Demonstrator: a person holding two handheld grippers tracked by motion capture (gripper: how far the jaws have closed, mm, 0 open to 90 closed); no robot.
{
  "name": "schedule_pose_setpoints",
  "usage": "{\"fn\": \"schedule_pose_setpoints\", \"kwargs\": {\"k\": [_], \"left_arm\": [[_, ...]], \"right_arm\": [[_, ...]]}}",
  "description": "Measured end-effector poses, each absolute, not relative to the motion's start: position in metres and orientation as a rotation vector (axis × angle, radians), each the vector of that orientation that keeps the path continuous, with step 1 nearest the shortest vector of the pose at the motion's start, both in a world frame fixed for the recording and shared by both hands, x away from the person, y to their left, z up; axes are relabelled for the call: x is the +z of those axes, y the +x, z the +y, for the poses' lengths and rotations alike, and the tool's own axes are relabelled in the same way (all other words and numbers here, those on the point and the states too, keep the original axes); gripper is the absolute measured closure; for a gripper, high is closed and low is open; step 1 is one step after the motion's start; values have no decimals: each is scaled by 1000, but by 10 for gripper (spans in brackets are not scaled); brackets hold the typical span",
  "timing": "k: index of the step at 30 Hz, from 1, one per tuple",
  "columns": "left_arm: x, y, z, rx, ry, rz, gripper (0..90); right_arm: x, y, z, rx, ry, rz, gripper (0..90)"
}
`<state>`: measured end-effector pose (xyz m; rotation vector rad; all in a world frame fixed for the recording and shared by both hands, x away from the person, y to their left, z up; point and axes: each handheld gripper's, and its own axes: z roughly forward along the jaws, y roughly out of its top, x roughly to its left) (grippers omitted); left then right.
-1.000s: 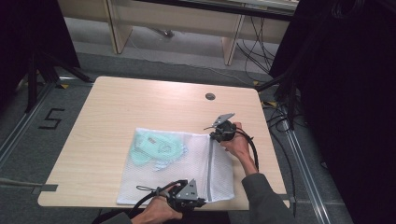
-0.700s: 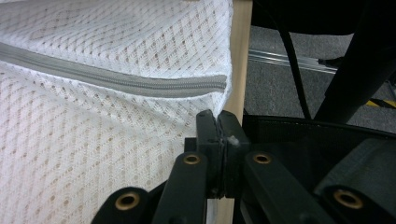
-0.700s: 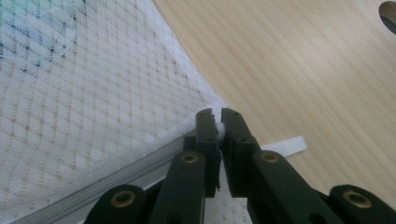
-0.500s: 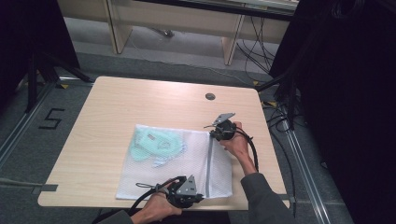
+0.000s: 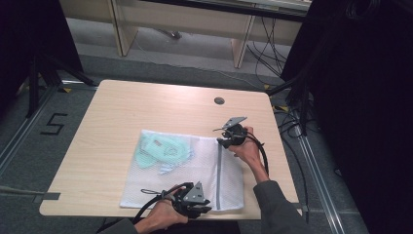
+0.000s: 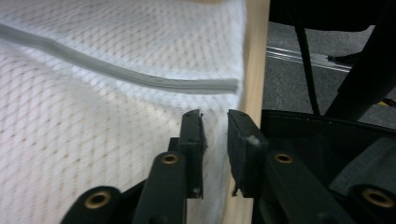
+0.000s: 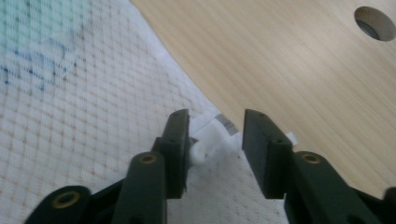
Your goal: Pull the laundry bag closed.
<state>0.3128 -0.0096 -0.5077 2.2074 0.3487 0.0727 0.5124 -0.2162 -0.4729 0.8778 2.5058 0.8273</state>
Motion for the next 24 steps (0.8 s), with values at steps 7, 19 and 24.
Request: {"fn": "schedule_pose_setpoints", "kwargs": {"k": [7, 19, 24], "left_arm": [[-500, 318, -2, 100, 2187, 394, 614], [-484, 330, 23, 139, 2142, 512, 469], [-476, 333, 38, 170, 2134, 548, 432]], "right_arm": [[-463, 504, -217, 857, 919, 2501, 535], [-450, 490, -218, 903, 915, 2486, 493], [-448, 482, -221, 919, 928, 2510, 488]]}}
